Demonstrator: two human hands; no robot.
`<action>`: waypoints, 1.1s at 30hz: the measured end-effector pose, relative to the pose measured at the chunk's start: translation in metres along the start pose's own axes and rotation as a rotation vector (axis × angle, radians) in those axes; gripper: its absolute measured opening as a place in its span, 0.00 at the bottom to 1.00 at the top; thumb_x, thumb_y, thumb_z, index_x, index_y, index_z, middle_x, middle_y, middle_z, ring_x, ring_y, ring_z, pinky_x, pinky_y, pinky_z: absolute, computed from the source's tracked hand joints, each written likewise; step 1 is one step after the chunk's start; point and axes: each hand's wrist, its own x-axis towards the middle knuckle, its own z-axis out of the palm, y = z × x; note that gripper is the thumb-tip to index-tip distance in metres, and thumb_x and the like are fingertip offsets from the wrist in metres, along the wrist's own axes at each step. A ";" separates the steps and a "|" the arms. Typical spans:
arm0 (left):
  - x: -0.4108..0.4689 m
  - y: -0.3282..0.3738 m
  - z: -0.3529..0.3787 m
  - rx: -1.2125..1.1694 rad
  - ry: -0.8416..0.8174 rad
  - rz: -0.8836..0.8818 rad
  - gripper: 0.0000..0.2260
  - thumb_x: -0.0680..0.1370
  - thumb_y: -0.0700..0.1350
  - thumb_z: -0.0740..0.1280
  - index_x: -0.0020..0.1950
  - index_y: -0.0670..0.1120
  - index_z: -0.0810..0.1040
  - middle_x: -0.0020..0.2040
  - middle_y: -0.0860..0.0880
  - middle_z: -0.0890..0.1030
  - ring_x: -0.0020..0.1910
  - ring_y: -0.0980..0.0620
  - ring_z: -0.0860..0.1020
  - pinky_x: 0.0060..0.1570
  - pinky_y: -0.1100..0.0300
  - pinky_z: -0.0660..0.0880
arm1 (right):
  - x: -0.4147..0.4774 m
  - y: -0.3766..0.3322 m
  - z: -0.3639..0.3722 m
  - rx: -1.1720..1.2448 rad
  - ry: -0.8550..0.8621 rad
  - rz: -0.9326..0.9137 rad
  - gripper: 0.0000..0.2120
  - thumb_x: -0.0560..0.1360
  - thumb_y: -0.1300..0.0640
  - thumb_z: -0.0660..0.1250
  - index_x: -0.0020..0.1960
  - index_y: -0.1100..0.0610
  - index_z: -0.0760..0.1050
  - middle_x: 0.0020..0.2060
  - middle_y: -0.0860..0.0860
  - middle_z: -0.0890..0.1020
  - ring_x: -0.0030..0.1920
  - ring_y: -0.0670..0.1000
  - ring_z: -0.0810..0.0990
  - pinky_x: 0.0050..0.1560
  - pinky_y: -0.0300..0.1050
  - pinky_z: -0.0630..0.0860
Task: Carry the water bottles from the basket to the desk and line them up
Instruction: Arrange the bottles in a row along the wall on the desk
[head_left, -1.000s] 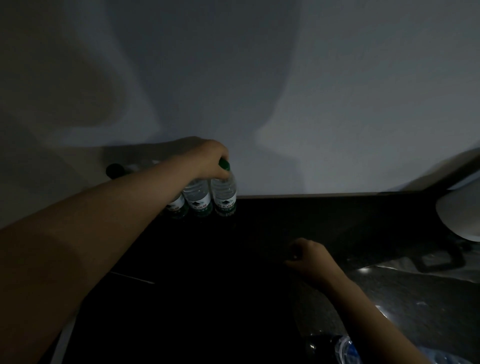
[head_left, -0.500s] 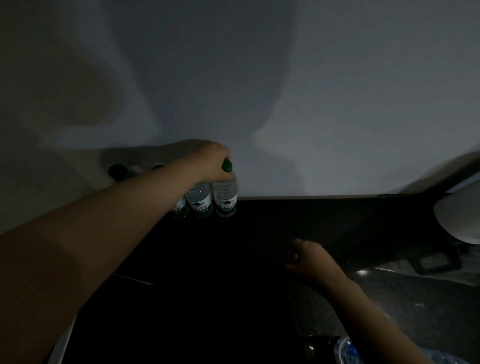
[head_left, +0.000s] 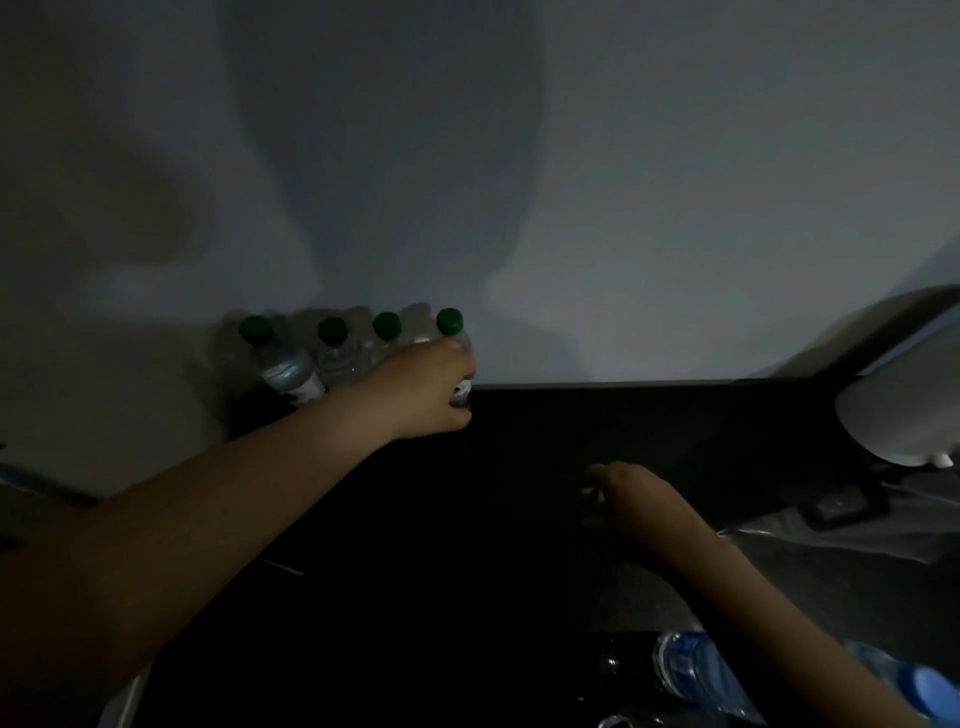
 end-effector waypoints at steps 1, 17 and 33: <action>-0.009 0.006 0.004 -0.007 -0.020 0.013 0.13 0.72 0.49 0.70 0.53 0.44 0.76 0.52 0.47 0.75 0.48 0.48 0.76 0.46 0.56 0.73 | -0.007 -0.004 -0.003 -0.018 0.003 0.001 0.21 0.73 0.50 0.70 0.64 0.48 0.71 0.57 0.47 0.75 0.48 0.40 0.70 0.38 0.29 0.64; -0.105 0.116 0.056 -0.139 -0.210 0.143 0.19 0.74 0.53 0.69 0.64 0.49 0.74 0.56 0.52 0.73 0.51 0.54 0.76 0.53 0.55 0.77 | -0.188 -0.027 -0.004 -0.007 0.196 0.182 0.19 0.73 0.50 0.69 0.63 0.48 0.72 0.55 0.46 0.76 0.52 0.44 0.76 0.50 0.39 0.76; -0.125 0.215 0.087 -0.115 -0.396 0.355 0.19 0.74 0.54 0.68 0.62 0.49 0.73 0.57 0.51 0.72 0.52 0.54 0.75 0.53 0.54 0.77 | -0.283 0.002 0.014 0.088 0.332 0.362 0.22 0.71 0.52 0.71 0.63 0.47 0.71 0.56 0.45 0.77 0.47 0.41 0.75 0.42 0.32 0.73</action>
